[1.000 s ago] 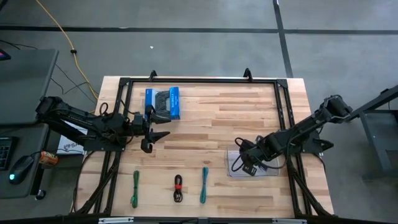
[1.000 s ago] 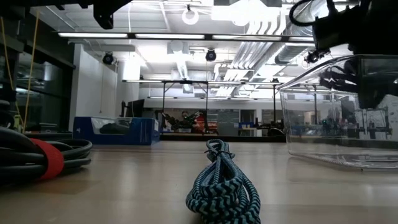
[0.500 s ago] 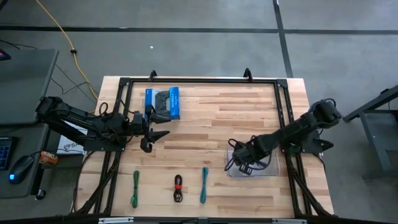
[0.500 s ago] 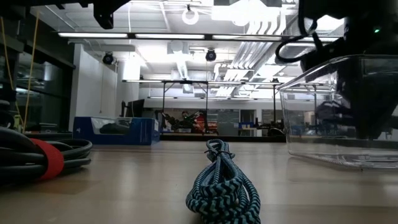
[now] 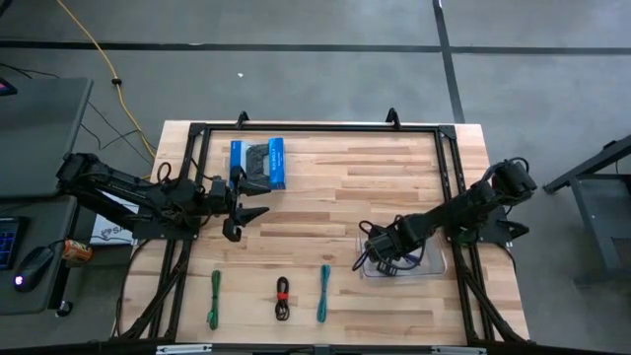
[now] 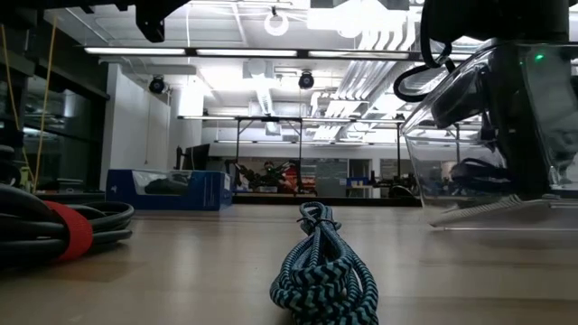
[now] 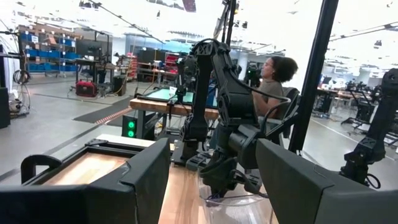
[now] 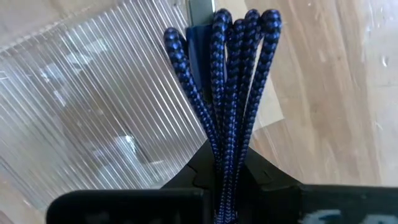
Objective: Pick and place USB-C Cables
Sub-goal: Put the purple charger cable into the transparent bin
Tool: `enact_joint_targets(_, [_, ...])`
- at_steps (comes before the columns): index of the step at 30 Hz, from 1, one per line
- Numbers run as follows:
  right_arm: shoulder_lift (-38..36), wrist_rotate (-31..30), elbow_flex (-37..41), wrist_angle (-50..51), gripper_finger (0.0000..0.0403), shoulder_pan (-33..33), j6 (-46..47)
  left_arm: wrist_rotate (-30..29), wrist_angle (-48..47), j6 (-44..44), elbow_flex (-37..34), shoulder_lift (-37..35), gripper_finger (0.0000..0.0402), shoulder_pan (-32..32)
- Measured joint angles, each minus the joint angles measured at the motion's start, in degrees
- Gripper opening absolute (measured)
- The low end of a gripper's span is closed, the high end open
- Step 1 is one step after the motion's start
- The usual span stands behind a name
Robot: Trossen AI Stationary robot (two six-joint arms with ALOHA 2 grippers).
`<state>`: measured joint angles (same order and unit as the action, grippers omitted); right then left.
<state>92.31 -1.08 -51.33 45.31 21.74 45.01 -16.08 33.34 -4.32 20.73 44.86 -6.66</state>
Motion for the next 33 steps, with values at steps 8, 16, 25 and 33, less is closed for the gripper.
enact_joint_targets(8, [-1.7,1.0,0.1,-0.5,0.0012,0.0,-1.6,0.0,0.0,0.0,0.0,0.0,0.022,0.0])
enact_joint_targets(16, [-3.9,4.4,0.1,-3.1,0.0012,0.1,-0.9,0.0,0.0,0.0,0.0,0.0,0.022,0.0])
enact_joint_targets(25, [-3.9,8.2,0.1,-6.6,0.0012,3.2,1.6,0.0,0.0,0.0,0.0,0.0,0.022,0.0])
enact_joint_targets(33, [-3.9,5.6,0.1,-5.3,0.0012,4.6,1.4,-0.2,0.0,0.0,0.0,0.0,0.022,0.0])
